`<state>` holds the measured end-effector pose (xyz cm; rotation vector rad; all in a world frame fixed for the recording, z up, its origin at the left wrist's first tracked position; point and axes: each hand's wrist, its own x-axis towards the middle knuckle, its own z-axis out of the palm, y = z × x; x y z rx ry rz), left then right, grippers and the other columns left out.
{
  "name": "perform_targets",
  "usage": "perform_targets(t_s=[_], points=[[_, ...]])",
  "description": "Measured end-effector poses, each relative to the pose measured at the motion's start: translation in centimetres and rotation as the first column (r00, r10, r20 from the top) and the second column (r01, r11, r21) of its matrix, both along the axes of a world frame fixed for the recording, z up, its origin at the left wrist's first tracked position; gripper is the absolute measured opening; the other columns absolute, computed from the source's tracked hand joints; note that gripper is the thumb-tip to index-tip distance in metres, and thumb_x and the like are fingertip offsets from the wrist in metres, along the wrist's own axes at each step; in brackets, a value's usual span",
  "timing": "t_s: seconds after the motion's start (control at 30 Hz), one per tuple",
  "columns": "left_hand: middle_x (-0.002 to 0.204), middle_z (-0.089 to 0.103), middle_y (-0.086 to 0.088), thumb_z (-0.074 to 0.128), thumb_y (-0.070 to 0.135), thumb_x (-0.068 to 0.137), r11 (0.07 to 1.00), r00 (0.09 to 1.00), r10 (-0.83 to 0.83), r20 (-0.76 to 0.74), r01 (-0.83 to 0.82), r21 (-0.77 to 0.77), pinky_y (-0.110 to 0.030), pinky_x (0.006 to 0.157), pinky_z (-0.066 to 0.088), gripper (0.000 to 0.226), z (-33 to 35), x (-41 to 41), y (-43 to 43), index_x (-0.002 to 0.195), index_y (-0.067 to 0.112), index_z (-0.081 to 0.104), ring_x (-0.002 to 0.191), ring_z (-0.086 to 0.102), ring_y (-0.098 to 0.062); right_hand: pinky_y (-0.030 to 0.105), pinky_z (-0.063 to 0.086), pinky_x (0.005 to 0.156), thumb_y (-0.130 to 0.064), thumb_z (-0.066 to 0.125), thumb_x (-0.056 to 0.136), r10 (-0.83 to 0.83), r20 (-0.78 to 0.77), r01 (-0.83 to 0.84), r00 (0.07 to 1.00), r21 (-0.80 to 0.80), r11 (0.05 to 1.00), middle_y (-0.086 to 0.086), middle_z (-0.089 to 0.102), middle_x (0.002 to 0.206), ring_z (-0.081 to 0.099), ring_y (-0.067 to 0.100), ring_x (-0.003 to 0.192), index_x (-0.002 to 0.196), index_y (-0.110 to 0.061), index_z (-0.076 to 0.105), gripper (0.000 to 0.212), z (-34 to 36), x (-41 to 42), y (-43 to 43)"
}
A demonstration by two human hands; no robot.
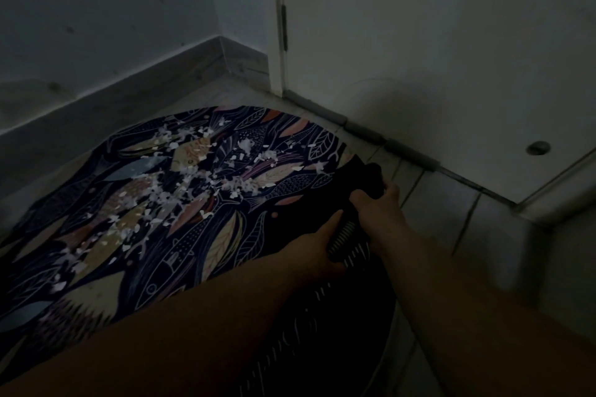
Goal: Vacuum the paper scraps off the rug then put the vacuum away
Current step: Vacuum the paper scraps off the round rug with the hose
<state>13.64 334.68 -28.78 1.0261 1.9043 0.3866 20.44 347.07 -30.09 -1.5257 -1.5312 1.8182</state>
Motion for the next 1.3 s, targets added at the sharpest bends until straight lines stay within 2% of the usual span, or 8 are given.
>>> perform_targets(t_s=[0.13,0.23,0.53,0.63,0.7,0.9,1.17,1.3], points=[[0.137,0.049,-0.011,0.060,0.028,0.090,1.000,1.000,0.000,0.003,0.000,-0.007,-0.021,0.084,0.041,0.094,0.1,-0.6,0.8,0.148,0.035,-0.013,0.115,0.055,-0.025,0.033,0.050,0.064,-0.023,0.058,0.092,0.020,-0.007,-0.020,1.000,-0.005,1.000,0.009,0.050,0.120,0.057,0.025,0.086,0.151,-0.032,0.015,0.073,0.0,-0.6,0.9],[0.132,0.053,-0.013,0.060,0.027,0.090,1.000,1.000,0.011,0.002,-0.011,-0.022,-0.021,0.078,0.041,0.094,-0.1,-1.0,1.1,0.148,0.036,-0.014,0.110,0.057,-0.027,0.029,0.047,0.059,-0.022,0.058,0.094,0.025,-0.022,-0.025,0.999,-0.009,1.000,0.006,0.047,0.118,0.053,0.020,0.079,0.152,-0.031,0.014,0.074,-0.1,-1.2,1.2],[0.133,0.053,-0.011,0.059,0.027,0.090,0.996,0.996,0.083,0.014,-0.082,-0.016,-0.022,0.078,0.043,0.094,-0.9,-1.7,1.6,0.147,0.038,-0.015,0.109,0.058,-0.026,0.027,0.045,0.059,-0.024,0.059,0.094,0.105,-0.006,-0.105,0.994,0.026,0.994,0.007,0.048,0.128,0.052,0.016,0.077,0.153,-0.032,0.014,0.075,-0.6,-2.7,2.1],[0.135,0.052,-0.010,0.059,0.027,0.090,0.996,0.996,0.091,0.002,-0.091,-0.003,-0.021,0.081,0.042,0.095,-1.1,-1.7,1.8,0.147,0.035,-0.016,0.112,0.057,-0.025,0.033,0.049,0.069,-0.025,0.059,0.094,0.115,-0.010,-0.115,0.993,0.038,0.993,0.006,0.048,0.123,0.053,0.019,0.080,0.153,-0.033,0.013,0.075,-0.8,-3.1,2.3],[0.134,0.052,-0.011,0.059,0.027,0.090,0.996,0.996,0.094,0.005,-0.094,0.001,-0.021,0.080,0.041,0.095,-1.1,-1.8,2.1,0.147,0.035,-0.017,0.112,0.057,-0.026,0.029,0.047,0.063,-0.024,0.059,0.094,0.120,-0.008,-0.119,0.993,0.048,0.992,0.004,0.047,0.118,0.052,0.017,0.077,0.153,-0.033,0.014,0.074,-0.8,-3.2,2.6],[0.136,0.051,-0.012,0.059,0.029,0.090,0.997,0.997,0.081,-0.003,-0.081,-0.005,-0.024,0.087,0.044,0.096,-1.6,-2.0,3.5,0.146,0.035,-0.018,0.113,0.056,-0.026,0.027,0.042,0.060,-0.024,0.059,0.094,0.116,0.012,-0.117,0.993,0.062,0.991,0.010,0.047,0.138,0.049,0.018,0.078,0.153,-0.031,0.014,0.075,-1.1,-3.5,3.9],[0.133,0.053,-0.014,0.058,0.027,0.091,0.994,0.994,0.109,-0.008,-0.109,-0.011,-0.022,0.080,0.041,0.095,-1.8,-3.1,5.2,0.147,0.033,-0.018,0.111,0.057,-0.028,0.040,0.052,0.075,-0.022,0.059,0.094,0.128,-0.029,-0.128,0.991,0.026,0.991,0.006,0.048,0.123,0.057,0.026,0.088,0.152,-0.036,0.013,0.076,-2.1,-5.4,5.8],[0.135,0.052,-0.012,0.056,0.026,0.092,0.993,0.993,0.115,-0.024,-0.115,-0.005,-0.026,0.092,0.038,0.093,-1.8,-3.8,6.1,0.147,0.031,-0.018,0.115,0.055,-0.027,0.035,0.048,0.070,-0.019,0.058,0.094,0.157,-0.052,-0.156,0.986,0.027,0.987,0.006,0.047,0.121,0.055,0.022,0.085,0.153,-0.032,0.013,0.075,-2.4,-6.3,6.9]])
